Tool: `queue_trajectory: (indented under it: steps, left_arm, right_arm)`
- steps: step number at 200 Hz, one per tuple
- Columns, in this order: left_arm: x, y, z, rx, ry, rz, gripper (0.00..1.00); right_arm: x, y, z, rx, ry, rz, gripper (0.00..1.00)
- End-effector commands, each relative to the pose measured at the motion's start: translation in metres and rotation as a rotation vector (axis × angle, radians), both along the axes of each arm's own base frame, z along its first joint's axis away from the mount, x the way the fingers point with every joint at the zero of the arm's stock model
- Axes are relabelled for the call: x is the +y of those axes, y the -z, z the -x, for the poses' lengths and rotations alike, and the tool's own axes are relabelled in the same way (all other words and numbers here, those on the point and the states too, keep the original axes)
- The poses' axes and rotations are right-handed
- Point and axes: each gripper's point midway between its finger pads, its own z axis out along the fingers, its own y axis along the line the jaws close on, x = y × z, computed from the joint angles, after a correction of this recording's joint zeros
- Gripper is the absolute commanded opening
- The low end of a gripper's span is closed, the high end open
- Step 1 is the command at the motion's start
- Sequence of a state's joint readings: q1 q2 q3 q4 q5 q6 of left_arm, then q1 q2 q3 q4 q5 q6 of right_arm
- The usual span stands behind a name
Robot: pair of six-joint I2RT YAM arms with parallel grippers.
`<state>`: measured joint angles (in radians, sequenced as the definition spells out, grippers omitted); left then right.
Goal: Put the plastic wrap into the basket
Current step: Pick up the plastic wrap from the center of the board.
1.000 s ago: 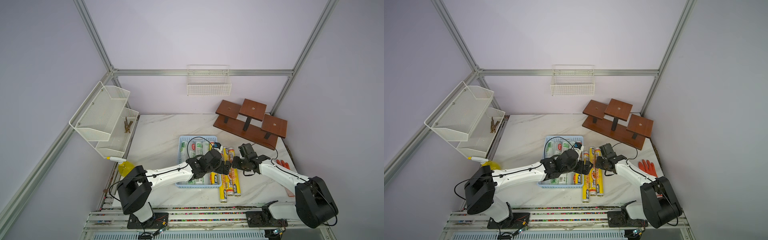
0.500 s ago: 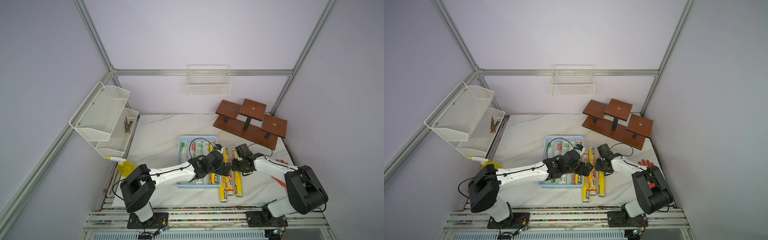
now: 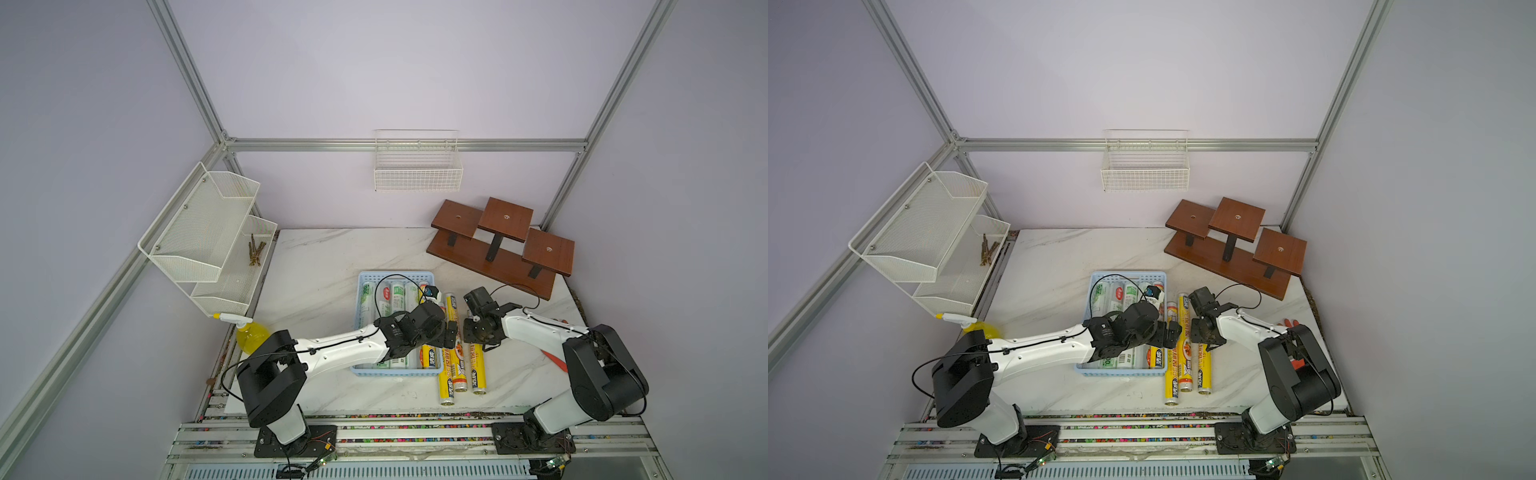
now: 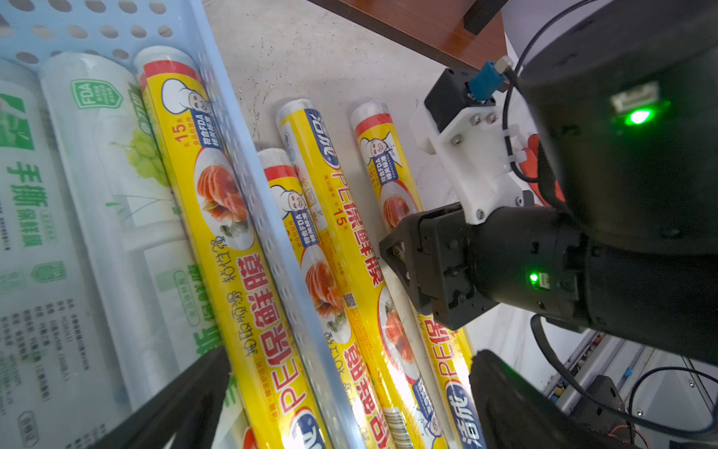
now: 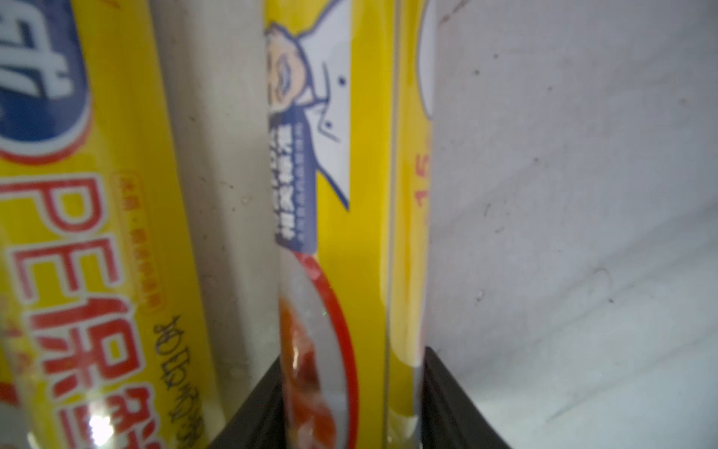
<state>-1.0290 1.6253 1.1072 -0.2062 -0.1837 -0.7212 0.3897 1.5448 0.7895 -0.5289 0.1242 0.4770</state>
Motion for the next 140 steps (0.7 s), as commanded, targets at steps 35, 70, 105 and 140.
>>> queue_trajectory:
  steps: [35, 70, 105, 140]
  left_arm:
    - [0.004, -0.022, -0.001, -0.045, -0.027, 0.068, 1.00]
    - [0.007, -0.026, -0.001, -0.063, -0.031, 0.079, 1.00]
    - [0.009, -0.026, 0.000, -0.061, -0.033, 0.084, 1.00]
    - [0.013, -0.032, 0.000, -0.079, -0.037, 0.088, 1.00]
  right_arm:
    - [-0.013, 0.020, 0.031, 0.141, 0.006, 0.096, 0.49]
    - [-0.013, 0.018, 0.031, 0.132, 0.011, 0.103, 0.47]
    - [-0.019, -0.011, 0.021, 0.032, 0.048, 0.107, 0.36]
    - [-0.021, -0.053, 0.014, -0.075, 0.069, 0.084, 0.31]
